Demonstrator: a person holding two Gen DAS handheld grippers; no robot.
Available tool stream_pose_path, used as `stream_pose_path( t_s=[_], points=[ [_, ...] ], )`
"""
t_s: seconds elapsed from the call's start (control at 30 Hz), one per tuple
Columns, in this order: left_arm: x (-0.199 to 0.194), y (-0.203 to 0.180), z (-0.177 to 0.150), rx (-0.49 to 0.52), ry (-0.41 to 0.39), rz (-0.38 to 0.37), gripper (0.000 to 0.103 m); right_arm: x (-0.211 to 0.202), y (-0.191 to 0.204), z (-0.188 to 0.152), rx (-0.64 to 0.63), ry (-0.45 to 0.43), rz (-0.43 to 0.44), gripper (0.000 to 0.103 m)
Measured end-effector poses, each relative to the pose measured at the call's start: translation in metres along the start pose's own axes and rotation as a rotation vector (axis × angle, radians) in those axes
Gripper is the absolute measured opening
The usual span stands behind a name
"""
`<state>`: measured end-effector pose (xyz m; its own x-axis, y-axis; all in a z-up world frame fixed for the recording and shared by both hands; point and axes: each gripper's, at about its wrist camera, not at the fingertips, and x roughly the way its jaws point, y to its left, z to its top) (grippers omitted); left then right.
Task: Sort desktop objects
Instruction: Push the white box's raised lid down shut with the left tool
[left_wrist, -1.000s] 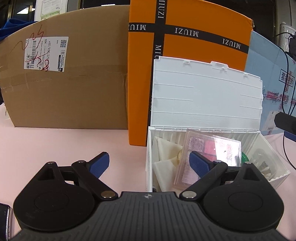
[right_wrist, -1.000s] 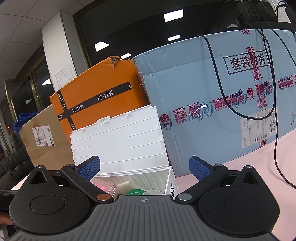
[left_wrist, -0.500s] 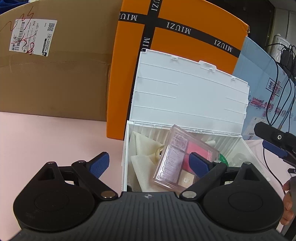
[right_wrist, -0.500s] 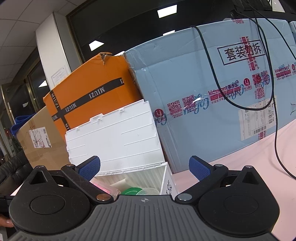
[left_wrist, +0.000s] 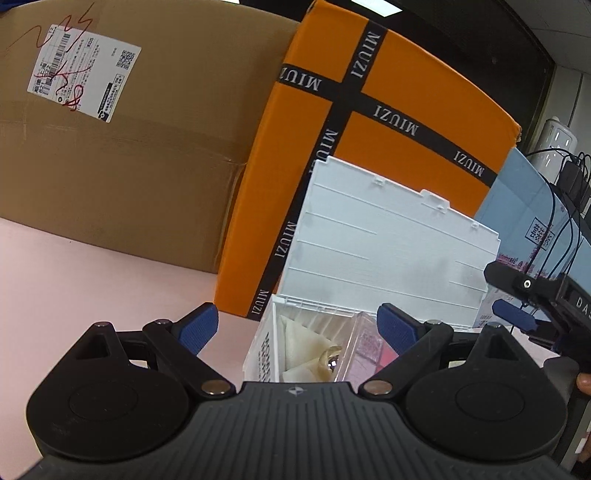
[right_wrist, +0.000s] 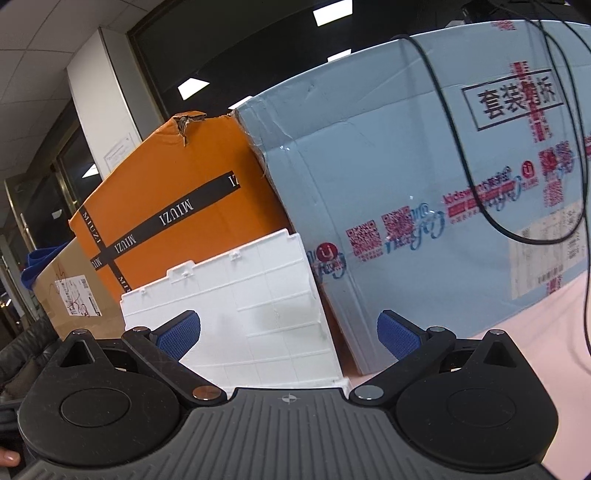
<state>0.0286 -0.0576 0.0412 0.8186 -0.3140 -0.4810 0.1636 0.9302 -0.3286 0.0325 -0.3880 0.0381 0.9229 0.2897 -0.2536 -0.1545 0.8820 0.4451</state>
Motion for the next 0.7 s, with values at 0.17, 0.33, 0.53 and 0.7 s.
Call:
stream_pose_path(
  t_s=[0.17,0.33,0.53,0.7],
  points=[
    [0.002,0.007,0.002,-0.029,-0.001,0.005,0.092,0.011,0.011,0.002,-0.12,-0.036,0.009,0.103],
    [0.007,0.003,-0.001,-0.014,0.012,0.005,0.093,0.014,0.008,-0.001,-0.111,0.004,0.105,0.103],
    [0.012,0.0,-0.002,-0.008,0.02,0.002,0.092,0.007,0.014,-0.005,-0.146,0.001,0.132,0.103],
    [0.013,0.0,-0.001,-0.017,0.015,0.0,0.093,0.0,0.015,-0.006,-0.155,-0.005,0.138,0.103]
  ],
)
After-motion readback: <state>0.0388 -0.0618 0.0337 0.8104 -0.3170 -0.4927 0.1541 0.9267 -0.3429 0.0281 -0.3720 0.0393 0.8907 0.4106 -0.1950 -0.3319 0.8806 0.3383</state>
